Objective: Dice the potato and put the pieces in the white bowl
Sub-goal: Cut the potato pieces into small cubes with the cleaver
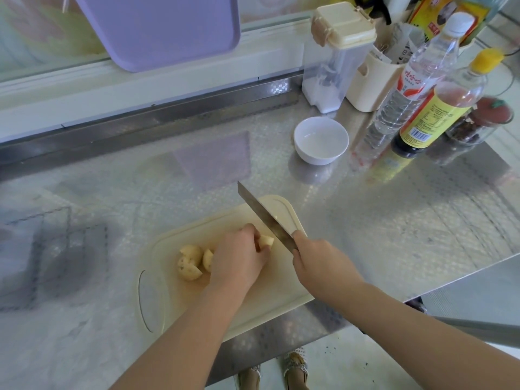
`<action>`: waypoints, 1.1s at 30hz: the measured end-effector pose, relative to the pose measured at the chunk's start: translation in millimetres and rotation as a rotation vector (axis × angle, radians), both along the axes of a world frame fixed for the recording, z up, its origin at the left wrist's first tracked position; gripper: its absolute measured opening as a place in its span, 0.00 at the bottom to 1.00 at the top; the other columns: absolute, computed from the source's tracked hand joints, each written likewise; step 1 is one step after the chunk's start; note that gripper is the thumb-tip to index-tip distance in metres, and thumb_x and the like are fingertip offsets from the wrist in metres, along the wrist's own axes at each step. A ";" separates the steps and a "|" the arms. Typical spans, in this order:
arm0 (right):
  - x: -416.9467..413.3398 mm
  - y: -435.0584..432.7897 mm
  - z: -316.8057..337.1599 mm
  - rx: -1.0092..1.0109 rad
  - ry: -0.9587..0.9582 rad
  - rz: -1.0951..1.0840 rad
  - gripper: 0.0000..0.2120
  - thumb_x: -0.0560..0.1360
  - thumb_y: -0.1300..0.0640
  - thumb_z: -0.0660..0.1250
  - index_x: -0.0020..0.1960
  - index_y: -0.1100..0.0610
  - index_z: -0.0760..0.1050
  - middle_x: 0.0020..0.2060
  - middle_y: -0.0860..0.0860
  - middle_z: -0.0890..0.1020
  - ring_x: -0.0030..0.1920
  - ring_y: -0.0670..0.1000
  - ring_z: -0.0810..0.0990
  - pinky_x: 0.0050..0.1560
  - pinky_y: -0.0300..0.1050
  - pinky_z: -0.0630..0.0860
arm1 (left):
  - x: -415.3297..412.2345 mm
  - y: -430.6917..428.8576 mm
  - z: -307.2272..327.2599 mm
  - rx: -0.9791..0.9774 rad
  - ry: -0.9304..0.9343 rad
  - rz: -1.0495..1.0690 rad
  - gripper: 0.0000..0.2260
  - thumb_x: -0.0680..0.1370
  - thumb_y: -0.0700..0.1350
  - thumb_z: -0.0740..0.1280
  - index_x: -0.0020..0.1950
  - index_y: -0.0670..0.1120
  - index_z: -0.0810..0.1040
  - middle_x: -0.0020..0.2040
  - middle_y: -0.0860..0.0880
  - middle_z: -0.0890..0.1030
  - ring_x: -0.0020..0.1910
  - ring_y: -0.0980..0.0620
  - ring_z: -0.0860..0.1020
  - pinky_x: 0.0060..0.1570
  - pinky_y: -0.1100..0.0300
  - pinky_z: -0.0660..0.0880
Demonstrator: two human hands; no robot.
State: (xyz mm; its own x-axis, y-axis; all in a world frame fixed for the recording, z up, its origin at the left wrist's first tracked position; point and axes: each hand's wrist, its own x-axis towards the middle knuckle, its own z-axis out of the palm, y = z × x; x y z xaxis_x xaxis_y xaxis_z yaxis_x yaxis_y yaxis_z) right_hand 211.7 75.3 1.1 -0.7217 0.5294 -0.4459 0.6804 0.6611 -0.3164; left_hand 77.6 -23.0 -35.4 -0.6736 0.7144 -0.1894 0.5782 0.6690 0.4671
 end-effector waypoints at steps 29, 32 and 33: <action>-6.0 -6.6 -25.9 -0.045 -0.103 0.041 0.08 0.83 0.57 0.55 0.61 0.50 0.64 0.37 0.51 0.75 0.41 0.56 0.81 0.45 0.56 0.83 | 7.9 2.8 10.5 0.011 -0.171 0.095 0.07 0.75 0.51 0.69 0.43 0.48 0.78 0.39 0.52 0.81 0.40 0.49 0.79 0.38 0.55 0.74; -7.3 5.0 -22.6 -0.066 -0.030 0.035 0.09 0.84 0.53 0.53 0.61 0.53 0.66 0.38 0.53 0.75 0.42 0.59 0.80 0.44 0.57 0.80 | 5.9 -0.9 9.8 0.023 -0.181 0.058 0.05 0.75 0.51 0.69 0.45 0.50 0.79 0.41 0.52 0.83 0.42 0.51 0.80 0.44 0.52 0.78; -7.6 8.0 -21.3 -0.063 -0.013 0.038 0.09 0.84 0.52 0.53 0.61 0.54 0.66 0.38 0.53 0.75 0.42 0.60 0.79 0.44 0.58 0.80 | 4.8 -2.0 9.4 0.027 -0.181 0.045 0.05 0.76 0.50 0.69 0.46 0.50 0.80 0.43 0.52 0.83 0.43 0.51 0.81 0.46 0.52 0.78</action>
